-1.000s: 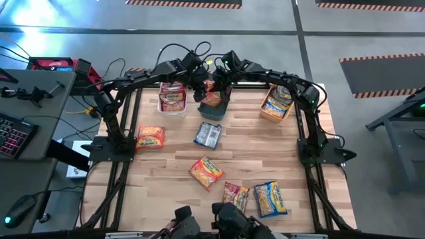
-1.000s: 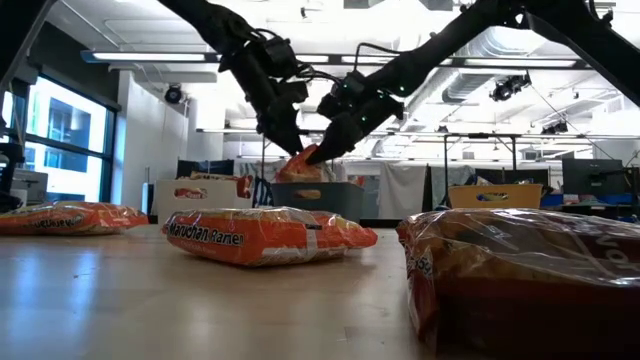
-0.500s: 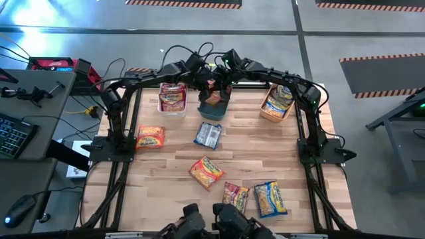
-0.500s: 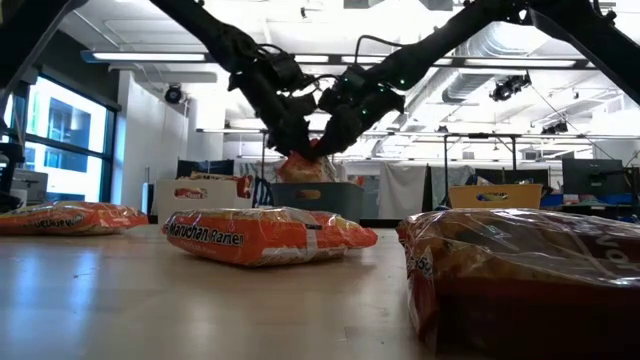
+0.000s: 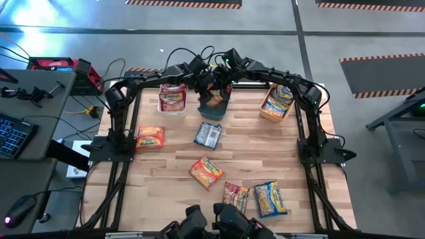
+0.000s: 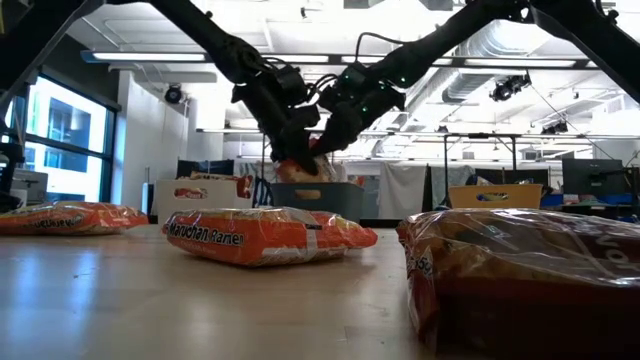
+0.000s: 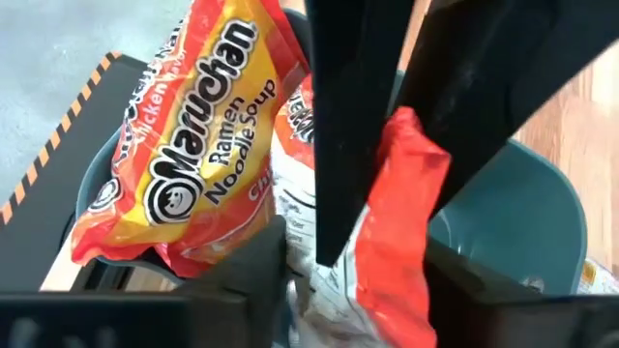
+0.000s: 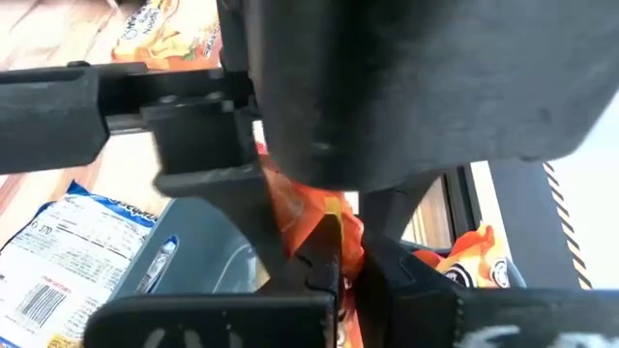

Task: Sort Maruchan noodles
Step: Adjust the orange noodle packs into the blue bin

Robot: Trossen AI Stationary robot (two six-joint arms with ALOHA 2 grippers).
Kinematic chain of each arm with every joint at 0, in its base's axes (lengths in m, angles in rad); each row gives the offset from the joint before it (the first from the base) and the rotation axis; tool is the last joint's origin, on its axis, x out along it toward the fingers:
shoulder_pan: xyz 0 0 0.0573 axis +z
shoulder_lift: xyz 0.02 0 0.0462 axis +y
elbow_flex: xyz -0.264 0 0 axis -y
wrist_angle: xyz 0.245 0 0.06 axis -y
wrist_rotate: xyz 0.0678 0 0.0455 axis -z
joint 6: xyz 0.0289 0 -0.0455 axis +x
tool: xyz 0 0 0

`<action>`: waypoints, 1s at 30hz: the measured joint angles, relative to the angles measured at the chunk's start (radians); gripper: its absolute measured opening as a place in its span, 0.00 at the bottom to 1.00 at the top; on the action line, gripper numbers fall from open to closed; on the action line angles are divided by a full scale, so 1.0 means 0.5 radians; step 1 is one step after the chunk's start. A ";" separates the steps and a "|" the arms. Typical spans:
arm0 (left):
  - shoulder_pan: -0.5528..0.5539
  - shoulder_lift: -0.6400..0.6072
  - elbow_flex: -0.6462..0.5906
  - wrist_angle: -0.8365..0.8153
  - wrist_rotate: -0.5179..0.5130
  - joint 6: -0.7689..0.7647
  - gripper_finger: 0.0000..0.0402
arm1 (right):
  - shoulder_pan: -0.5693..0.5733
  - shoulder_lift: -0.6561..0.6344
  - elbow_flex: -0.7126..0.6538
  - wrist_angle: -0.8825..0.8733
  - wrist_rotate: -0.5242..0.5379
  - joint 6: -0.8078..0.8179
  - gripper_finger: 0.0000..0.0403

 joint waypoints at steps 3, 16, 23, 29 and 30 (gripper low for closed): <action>0.002 0.000 0.000 0.000 0.007 0.069 0.23 | 0.002 0.000 0.000 -0.004 0.004 0.010 0.00; 0.001 -0.008 -0.001 -0.040 0.008 0.175 0.08 | -0.014 -0.264 0.001 -0.365 0.336 -0.256 0.39; -0.004 -0.166 -0.013 0.045 0.029 0.229 0.08 | -0.245 -0.282 -0.005 -0.590 -0.456 -0.241 0.55; -0.008 -0.318 -0.303 0.480 0.158 0.171 0.08 | -0.263 -0.240 -0.005 -0.495 -0.548 -0.161 0.57; -0.008 -0.345 -0.363 0.580 0.160 0.154 0.08 | -0.239 -0.233 -0.005 -0.488 -0.513 -0.162 0.57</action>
